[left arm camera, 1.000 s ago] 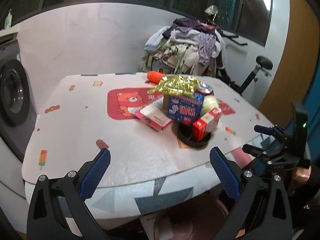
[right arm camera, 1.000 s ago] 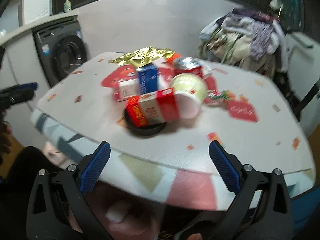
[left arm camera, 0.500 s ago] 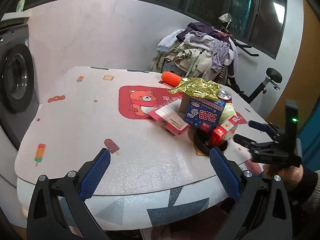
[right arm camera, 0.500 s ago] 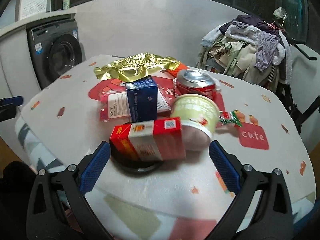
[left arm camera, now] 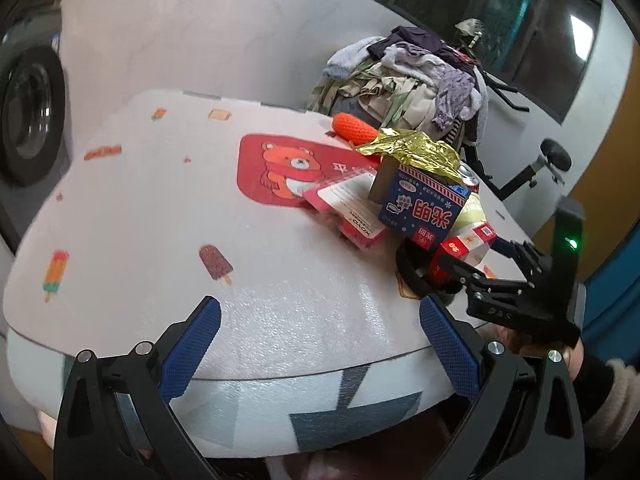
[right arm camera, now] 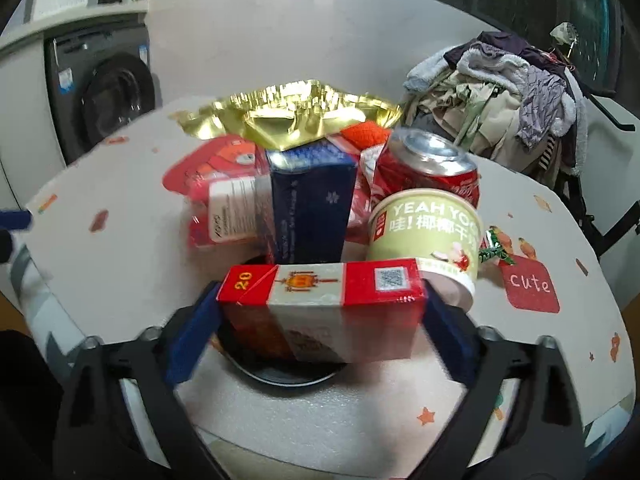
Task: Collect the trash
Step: 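Grasp the gold foil wrapper with the left gripper and lift it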
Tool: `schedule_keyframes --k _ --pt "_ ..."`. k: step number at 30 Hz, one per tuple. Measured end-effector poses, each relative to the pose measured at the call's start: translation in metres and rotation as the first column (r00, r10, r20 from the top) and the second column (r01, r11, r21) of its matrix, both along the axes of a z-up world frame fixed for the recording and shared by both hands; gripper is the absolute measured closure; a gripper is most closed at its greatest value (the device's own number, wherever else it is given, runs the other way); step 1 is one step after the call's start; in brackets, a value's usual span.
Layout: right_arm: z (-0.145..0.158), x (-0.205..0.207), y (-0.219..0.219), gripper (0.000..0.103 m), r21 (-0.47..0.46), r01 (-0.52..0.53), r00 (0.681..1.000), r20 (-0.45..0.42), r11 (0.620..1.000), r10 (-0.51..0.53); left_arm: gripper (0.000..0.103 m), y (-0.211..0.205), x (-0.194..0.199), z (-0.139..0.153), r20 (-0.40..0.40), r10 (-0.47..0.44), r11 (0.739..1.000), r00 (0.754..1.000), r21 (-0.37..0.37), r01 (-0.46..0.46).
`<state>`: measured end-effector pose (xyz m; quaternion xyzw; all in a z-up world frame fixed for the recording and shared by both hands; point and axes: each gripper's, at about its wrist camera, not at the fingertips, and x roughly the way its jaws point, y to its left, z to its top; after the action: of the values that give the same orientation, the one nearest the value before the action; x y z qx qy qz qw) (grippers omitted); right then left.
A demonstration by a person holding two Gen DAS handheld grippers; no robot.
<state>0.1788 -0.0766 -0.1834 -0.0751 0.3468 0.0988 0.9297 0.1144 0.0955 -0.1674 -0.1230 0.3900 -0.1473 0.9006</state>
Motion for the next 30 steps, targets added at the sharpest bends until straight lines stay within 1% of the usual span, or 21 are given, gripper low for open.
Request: schedule_keyframes --k 3,5,8,10,12,13,14,15,17,18,20,24,25,26,27,28,29,30 --pt "0.012 -0.013 -0.003 0.012 0.020 -0.015 0.999 0.048 1.000 0.014 0.006 0.001 0.004 0.002 -0.007 0.000 0.998 1.000 -0.068 0.000" --pt "0.019 -0.021 -0.006 0.012 0.030 -0.019 0.997 0.070 0.999 0.017 0.007 -0.002 0.008 0.006 -0.007 -0.001 0.997 1.000 -0.080 0.000" --pt "0.027 -0.029 -0.014 0.012 0.051 -0.004 0.996 0.087 0.999 0.000 0.020 -0.008 0.019 0.015 -0.002 0.007 0.995 1.000 -0.100 -0.007" --pt "0.030 -0.035 -0.023 0.012 0.069 0.017 0.996 0.088 0.997 -0.023 0.022 -0.015 0.029 0.022 0.014 -0.004 0.992 1.000 -0.129 0.006" --pt "0.031 -0.039 -0.032 0.012 0.080 0.032 0.996 0.085 0.996 -0.039 0.023 -0.023 0.047 0.027 0.000 -0.021 0.980 1.000 -0.200 0.021" --pt "0.031 -0.041 -0.035 0.012 0.082 0.038 0.995 0.084 0.996 -0.044 0.023 -0.025 0.061 0.025 -0.033 -0.025 0.961 0.999 -0.276 0.015" --pt "0.031 -0.043 -0.039 0.012 0.084 0.043 0.995 0.082 0.996 -0.050 0.023 -0.025 0.072 0.021 -0.069 -0.024 0.934 0.997 -0.358 -0.002" --pt "0.031 -0.045 -0.045 0.012 0.089 0.050 0.995 0.077 0.995 -0.057 0.026 -0.024 0.080 0.017 -0.096 -0.021 0.907 0.995 -0.421 -0.021" --pt "0.030 -0.049 -0.054 0.012 0.100 0.062 0.995 0.070 0.993 -0.070 0.029 -0.024 0.099 0.006 -0.159 -0.002 0.839 0.987 -0.537 -0.085" --pt "0.030 -0.052 -0.058 0.012 0.103 0.071 0.995 0.067 0.992 -0.078 0.030 -0.025 0.107 0.002 -0.181 0.009 0.815 0.983 -0.569 -0.112" --pt "0.028 -0.059 -0.066 0.012 0.107 0.084 0.994 0.064 0.991 -0.092 0.031 -0.029 0.122 -0.004 -0.201 0.031 0.790 0.979 -0.595 -0.147" --pt "0.025 -0.064 -0.080 0.012 0.120 0.105 0.992 0.054 0.987 -0.112 0.032 -0.041 0.141 -0.010 -0.233 0.034 0.776 0.972 -0.607 -0.173" --pt "0.025 -0.064 -0.082 0.012 0.125 0.111 0.992 0.052 0.986 -0.118 0.033 -0.044 0.143 -0.011 -0.235 0.031 0.777 0.971 -0.605 -0.172" --pt "0.023 -0.065 -0.086 0.012 0.131 0.116 0.991 0.047 0.984 -0.124 0.043 -0.048 0.146 -0.010 -0.230 0.026 0.785 0.973 -0.598 -0.162" --pt "0.022 -0.066 -0.088 0.012 0.136 0.120 0.991 0.043 0.983 -0.127 0.060 -0.052 0.148 -0.010 -0.223 0.018 0.795 0.975 -0.588 -0.149" --pt "0.021 -0.066 -0.089 0.012 0.141 0.123 0.991 0.039 0.982 -0.130 0.072 -0.054 0.148 -0.009 -0.220 0.016 0.808 0.975 -0.571 -0.142" --pt "0.022 -0.066 -0.090 0.012 0.145 0.124 0.991 0.036 0.982 -0.131 0.080 -0.054 0.146 -0.006 -0.223 0.028 0.826 0.974 -0.544 -0.148" --pt "0.023 -0.067 -0.090 0.012 0.148 0.125 0.991 0.037 0.981 -0.131 0.082 -0.053 0.145 -0.004 -0.219 0.040 0.827 0.975 -0.540 -0.155"
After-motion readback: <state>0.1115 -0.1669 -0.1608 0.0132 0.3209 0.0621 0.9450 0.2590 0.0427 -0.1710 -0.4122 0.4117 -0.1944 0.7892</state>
